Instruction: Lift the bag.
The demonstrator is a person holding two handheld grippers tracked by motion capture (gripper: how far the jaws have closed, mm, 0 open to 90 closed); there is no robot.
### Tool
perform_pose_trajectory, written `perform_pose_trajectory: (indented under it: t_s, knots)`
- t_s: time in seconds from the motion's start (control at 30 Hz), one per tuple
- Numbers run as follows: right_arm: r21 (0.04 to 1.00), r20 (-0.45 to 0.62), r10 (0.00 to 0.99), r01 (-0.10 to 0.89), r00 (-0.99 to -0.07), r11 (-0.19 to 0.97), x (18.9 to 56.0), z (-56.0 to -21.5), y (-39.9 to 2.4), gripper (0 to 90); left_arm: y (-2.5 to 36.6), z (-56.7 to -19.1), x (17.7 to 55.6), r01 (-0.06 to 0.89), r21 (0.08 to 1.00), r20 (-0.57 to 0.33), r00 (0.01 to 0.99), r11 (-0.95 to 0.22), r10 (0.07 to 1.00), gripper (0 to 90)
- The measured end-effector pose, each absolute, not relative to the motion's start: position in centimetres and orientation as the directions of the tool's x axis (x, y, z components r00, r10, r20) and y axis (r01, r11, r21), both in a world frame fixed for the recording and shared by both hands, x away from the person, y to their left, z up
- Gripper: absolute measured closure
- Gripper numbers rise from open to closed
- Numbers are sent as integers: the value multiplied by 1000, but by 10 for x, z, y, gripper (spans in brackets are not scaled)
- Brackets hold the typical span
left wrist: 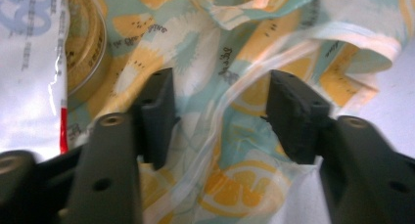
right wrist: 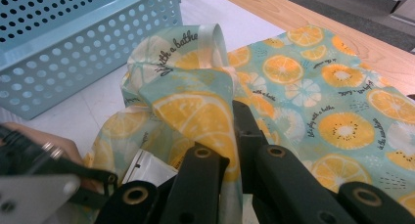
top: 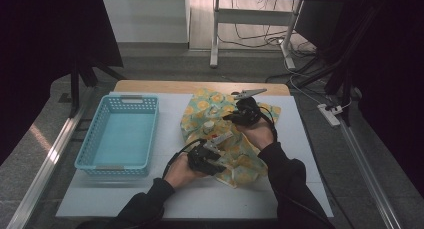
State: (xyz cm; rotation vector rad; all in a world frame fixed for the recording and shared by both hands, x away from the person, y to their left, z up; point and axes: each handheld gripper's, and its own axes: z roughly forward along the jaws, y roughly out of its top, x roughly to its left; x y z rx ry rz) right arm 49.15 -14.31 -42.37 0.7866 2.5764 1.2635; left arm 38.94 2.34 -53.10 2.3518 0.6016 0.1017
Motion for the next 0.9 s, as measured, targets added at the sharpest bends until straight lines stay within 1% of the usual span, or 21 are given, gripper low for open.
perform_pose_trajectory:
  t_s: [0.03, 0.1, 0.17, 0.2, 0.23, 0.27, 0.4, 0.5, 0.7, 0.9]
  knots:
    - [774, 79, 525, 384, -847, 503, 491, -423, -143, 896, 23, -530, 389, 386, 642, -66, 889, -663, 454, 589]
    - [775, 79, 525, 383, -848, 503, 491, -423, -143, 896, 21, -528, 391, 407, 630, -72, 878, -662, 473, 678]
    - [775, 79, 525, 384, -848, 503, 491, -423, -143, 896, 20, -527, 393, 400, 620, -65, 884, -676, 464, 771]
    - [775, 79, 524, 383, -848, 503, 491, -423, -143, 896, 18, -526, 392, 391, 614, -67, 891, -685, 449, 847]
    - [775, 79, 524, 383, -848, 503, 491, -423, -143, 896, 17, -526, 391, 384, 608, -52, 893, -695, 448, 890]
    - [775, 79, 524, 383, -848, 502, 491, -423, -144, 896, 16, -525, 390, 383, 603, -44, 892, -699, 450, 894]
    - [774, 83, 526, 387, -846, 501, 491, -424, -145, 896, 16, -524, 391, 420, 600, -74, 876, -680, 476, 900]
    - [774, 81, 525, 385, -847, 502, 491, -423, -146, 896, 16, -523, 389, 417, 603, -73, 878, -680, 473, 900]
    - [777, 86, 528, 389, -845, 496, 492, -422, -148, 896, 23, -513, 387, 422, 646, -120, 879, -636, 462, 900]
    - [779, 98, 525, 393, -846, 488, 491, -418, -149, 897, 31, -494, 387, 441, 678, -169, 872, -589, 459, 900]
